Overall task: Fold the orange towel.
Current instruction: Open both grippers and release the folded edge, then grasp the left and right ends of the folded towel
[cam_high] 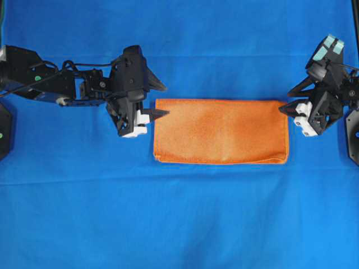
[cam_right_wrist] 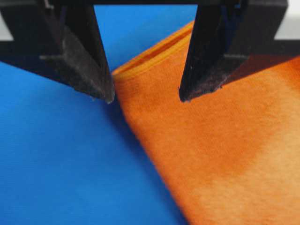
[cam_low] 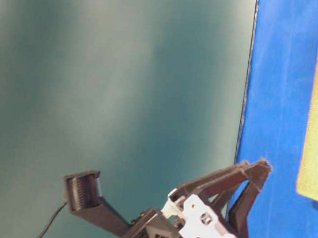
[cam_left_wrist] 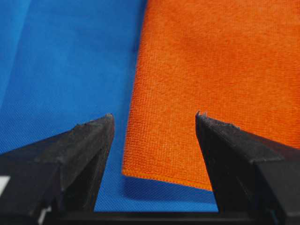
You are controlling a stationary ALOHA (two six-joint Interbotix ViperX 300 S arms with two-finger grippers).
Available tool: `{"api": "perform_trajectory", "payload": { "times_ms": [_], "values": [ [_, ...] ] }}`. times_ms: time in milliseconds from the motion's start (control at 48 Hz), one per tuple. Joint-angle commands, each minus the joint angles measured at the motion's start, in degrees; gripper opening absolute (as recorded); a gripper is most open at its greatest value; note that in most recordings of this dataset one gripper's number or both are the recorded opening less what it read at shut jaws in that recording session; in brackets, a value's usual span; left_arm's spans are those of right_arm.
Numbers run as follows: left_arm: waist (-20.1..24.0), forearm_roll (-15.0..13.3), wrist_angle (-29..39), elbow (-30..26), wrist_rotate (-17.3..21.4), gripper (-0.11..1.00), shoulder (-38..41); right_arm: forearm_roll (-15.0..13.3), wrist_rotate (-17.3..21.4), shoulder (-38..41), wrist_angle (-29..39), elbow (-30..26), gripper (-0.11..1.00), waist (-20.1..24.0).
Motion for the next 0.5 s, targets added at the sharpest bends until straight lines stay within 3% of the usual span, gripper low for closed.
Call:
{"api": "perform_trajectory", "payload": {
  "times_ms": [0, 209, 480],
  "values": [
    [0.3, 0.0, -0.6, -1.6, 0.1, 0.64, 0.4, -1.0, -0.1, 0.8, -0.4, -1.3, 0.61, -0.9],
    [1.7, 0.0, -0.7, -4.2, 0.1, 0.64, 5.6, -2.9, -0.1, 6.7, -1.8, -1.7, 0.61, -3.8],
    [3.8, 0.0, -0.7, -4.7, 0.1, 0.64, 10.7, -2.9, 0.2, 13.6, -3.9, -1.7, 0.6, -3.9]
  ]
}}
